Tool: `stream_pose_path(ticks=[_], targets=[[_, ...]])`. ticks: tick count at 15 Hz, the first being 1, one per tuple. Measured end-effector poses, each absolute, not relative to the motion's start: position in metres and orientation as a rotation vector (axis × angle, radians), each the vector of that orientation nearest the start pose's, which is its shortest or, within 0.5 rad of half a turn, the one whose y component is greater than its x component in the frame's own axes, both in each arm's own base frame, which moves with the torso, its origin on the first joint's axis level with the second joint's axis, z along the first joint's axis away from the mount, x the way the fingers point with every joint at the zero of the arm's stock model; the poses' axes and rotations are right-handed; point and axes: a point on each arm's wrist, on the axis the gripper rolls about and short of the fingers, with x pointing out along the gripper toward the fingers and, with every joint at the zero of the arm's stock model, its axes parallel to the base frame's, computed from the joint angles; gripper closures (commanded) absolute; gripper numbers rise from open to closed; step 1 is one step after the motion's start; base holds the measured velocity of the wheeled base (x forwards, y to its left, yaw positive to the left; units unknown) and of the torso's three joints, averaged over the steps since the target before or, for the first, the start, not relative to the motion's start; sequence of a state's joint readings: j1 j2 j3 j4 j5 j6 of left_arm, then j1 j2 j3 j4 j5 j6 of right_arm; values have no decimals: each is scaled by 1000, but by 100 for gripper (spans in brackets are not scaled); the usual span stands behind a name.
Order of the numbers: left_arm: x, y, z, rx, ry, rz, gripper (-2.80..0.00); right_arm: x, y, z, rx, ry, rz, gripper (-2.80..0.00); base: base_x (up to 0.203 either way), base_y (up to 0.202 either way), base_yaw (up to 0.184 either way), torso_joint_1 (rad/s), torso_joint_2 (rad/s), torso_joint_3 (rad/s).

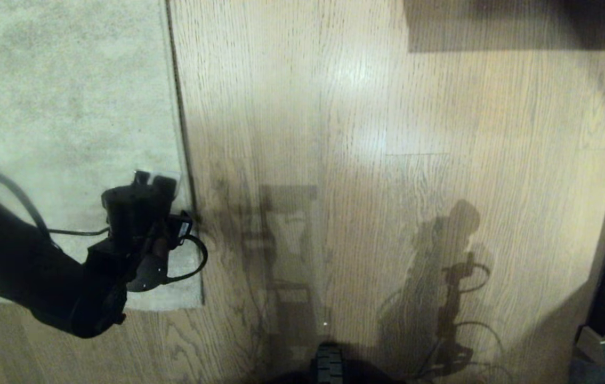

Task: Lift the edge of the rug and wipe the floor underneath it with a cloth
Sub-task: Lift up the carpet

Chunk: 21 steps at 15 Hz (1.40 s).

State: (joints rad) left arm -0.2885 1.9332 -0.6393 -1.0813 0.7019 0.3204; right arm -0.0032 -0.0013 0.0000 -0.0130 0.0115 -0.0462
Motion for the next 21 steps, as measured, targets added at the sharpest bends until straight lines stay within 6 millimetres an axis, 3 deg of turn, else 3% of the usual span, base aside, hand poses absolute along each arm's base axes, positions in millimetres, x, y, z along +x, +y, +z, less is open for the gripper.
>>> stream_pose_path(ticks=[8,21], targets=[[319,-101,117,406,216,327,-280,-23,0,77,-47,-15,8,0,0,0,0,0,0,0],[330,-94,95,400,238,348,-280,-23,0,77,-47,-15,8,0,0,0,0,0,0,0]])
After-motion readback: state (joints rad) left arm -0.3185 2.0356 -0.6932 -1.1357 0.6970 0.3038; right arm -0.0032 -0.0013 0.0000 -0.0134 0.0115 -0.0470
